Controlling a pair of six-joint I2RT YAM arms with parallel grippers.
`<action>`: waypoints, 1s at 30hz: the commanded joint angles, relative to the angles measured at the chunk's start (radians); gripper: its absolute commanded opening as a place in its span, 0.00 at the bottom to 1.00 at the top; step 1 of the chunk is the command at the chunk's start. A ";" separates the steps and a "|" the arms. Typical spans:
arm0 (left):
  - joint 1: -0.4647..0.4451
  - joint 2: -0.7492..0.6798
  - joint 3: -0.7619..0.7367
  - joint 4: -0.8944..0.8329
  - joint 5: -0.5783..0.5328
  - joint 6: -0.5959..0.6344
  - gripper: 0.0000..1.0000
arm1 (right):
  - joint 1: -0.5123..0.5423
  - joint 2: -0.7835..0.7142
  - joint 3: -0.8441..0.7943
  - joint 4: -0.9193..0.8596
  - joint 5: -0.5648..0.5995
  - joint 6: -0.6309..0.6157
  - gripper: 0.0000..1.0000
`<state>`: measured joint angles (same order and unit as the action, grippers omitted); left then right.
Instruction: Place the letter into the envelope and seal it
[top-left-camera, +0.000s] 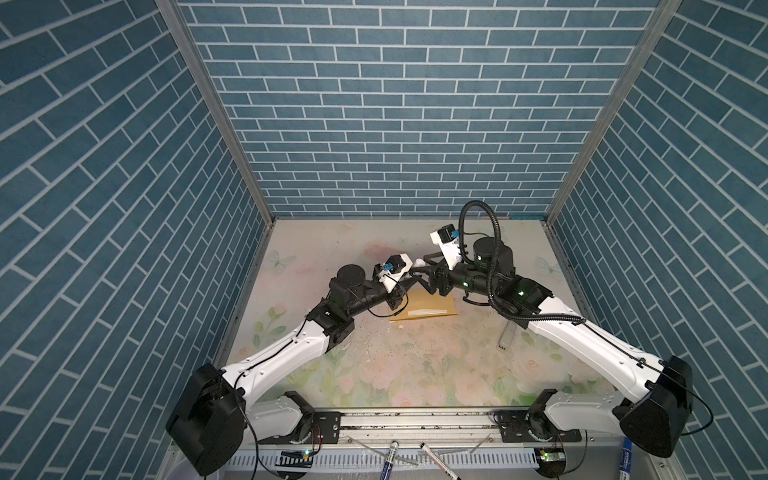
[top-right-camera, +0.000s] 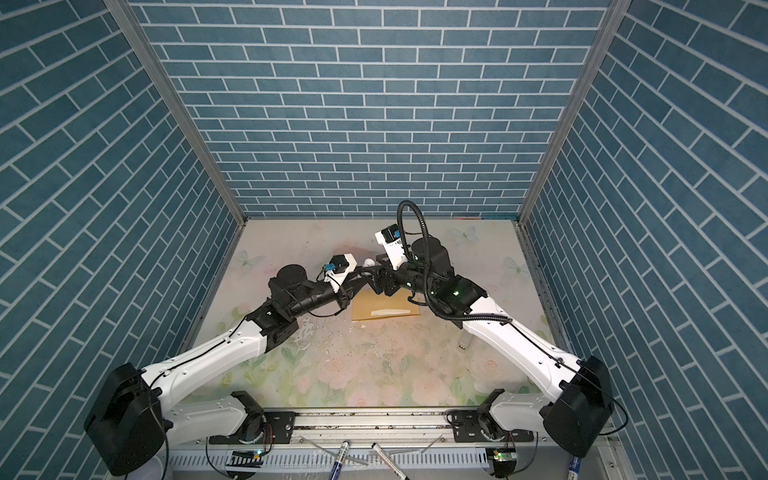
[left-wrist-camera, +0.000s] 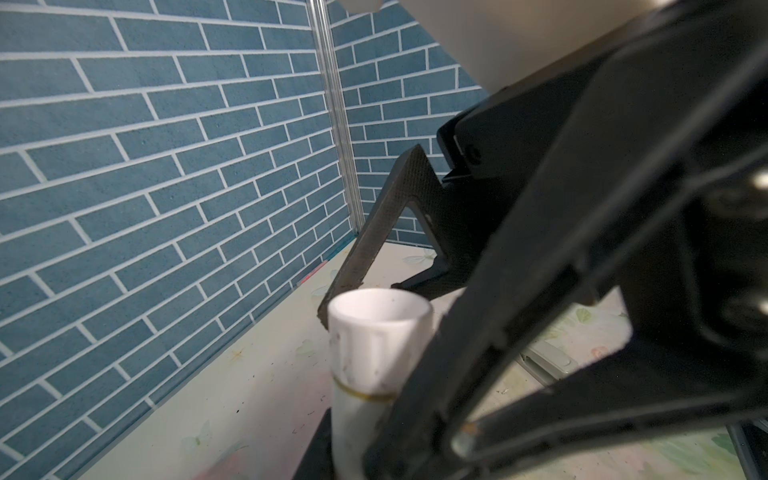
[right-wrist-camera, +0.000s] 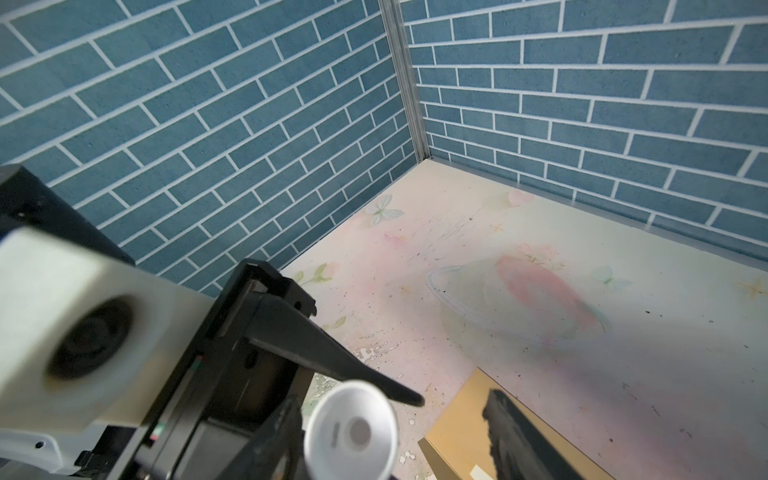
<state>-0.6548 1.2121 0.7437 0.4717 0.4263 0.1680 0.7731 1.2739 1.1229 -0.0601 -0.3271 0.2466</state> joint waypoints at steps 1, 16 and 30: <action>-0.004 -0.001 0.028 -0.002 0.017 0.005 0.00 | 0.006 0.019 0.066 0.013 -0.039 -0.003 0.64; -0.004 0.001 0.036 -0.030 0.008 0.014 0.03 | 0.007 0.050 0.062 0.024 -0.115 0.046 0.12; -0.050 0.009 0.095 -0.465 -0.141 0.308 0.72 | -0.084 -0.075 -0.062 -0.129 0.357 0.006 0.00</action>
<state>-0.6777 1.2102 0.8101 0.1528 0.3443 0.3710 0.7162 1.2396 1.1149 -0.1390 -0.1207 0.2577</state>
